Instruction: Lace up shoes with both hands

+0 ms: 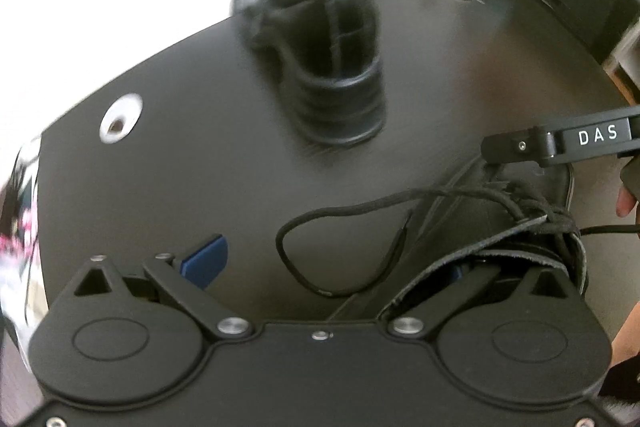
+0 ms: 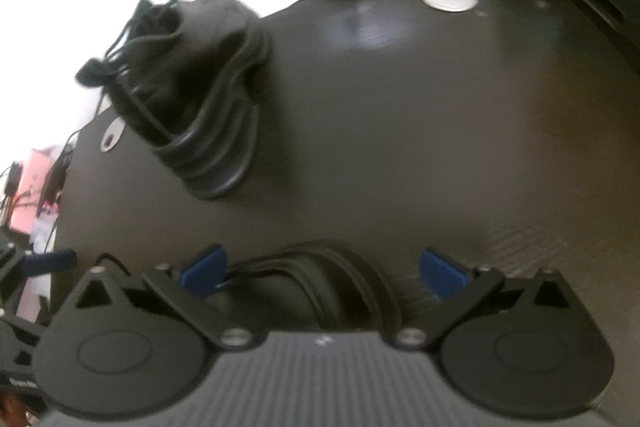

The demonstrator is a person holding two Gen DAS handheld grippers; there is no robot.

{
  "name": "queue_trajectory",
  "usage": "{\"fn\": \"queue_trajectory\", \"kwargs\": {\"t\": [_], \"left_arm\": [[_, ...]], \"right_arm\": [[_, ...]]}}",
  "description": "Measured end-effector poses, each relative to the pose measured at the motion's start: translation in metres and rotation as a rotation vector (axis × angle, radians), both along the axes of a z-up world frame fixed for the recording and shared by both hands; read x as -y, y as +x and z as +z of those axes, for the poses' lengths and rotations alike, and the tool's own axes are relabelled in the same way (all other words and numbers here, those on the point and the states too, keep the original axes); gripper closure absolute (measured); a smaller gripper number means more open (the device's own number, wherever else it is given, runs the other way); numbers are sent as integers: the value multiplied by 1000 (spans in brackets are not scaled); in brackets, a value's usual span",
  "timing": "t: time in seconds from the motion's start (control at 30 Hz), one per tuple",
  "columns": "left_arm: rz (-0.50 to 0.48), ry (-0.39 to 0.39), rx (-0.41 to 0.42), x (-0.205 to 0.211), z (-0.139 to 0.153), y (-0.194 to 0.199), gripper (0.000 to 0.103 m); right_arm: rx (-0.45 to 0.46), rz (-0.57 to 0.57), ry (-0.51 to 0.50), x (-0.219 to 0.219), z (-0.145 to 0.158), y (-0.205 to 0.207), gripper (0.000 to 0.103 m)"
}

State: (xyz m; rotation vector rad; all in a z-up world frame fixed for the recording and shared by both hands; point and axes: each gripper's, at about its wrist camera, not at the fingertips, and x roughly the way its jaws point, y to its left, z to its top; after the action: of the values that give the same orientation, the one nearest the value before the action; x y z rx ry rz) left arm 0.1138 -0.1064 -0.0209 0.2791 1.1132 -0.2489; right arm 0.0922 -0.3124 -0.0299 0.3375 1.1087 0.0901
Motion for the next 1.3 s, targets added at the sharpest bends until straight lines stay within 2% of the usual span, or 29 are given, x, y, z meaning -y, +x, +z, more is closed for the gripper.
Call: {"fn": "queue_trajectory", "kwargs": {"t": [0.1,0.3,0.4,0.57,0.77,0.9,1.0,1.1,1.17,1.3], "left_arm": [[-33,13,3,17,0,2,0],[-54,-29,23,43,-8,4,0],[-80,-25,37,59,-9,7,0],[-109,-24,41,65,-10,12,0],[-95,12,-33,61,-5,9,0],[-79,51,-29,54,6,-1,0],[-12,43,-22,46,20,-8,0],[81,47,-25,36,35,-16,0],[122,75,-23,30,44,-22,0],[148,66,1,28,62,-39,0]], "right_arm": [[-5,-39,-4,10,0,0,1],[-5,-100,-17,36,1,-2,1],[-2,-136,-18,48,-1,-3,1],[5,-168,-3,60,-3,-5,1],[20,-118,-43,53,0,-1,1],[55,-58,-87,44,13,-2,1],[99,2,-157,35,29,-6,1],[68,36,-215,30,45,-5,1],[39,74,-233,28,56,-6,1],[37,163,-256,23,79,-18,1]]}}
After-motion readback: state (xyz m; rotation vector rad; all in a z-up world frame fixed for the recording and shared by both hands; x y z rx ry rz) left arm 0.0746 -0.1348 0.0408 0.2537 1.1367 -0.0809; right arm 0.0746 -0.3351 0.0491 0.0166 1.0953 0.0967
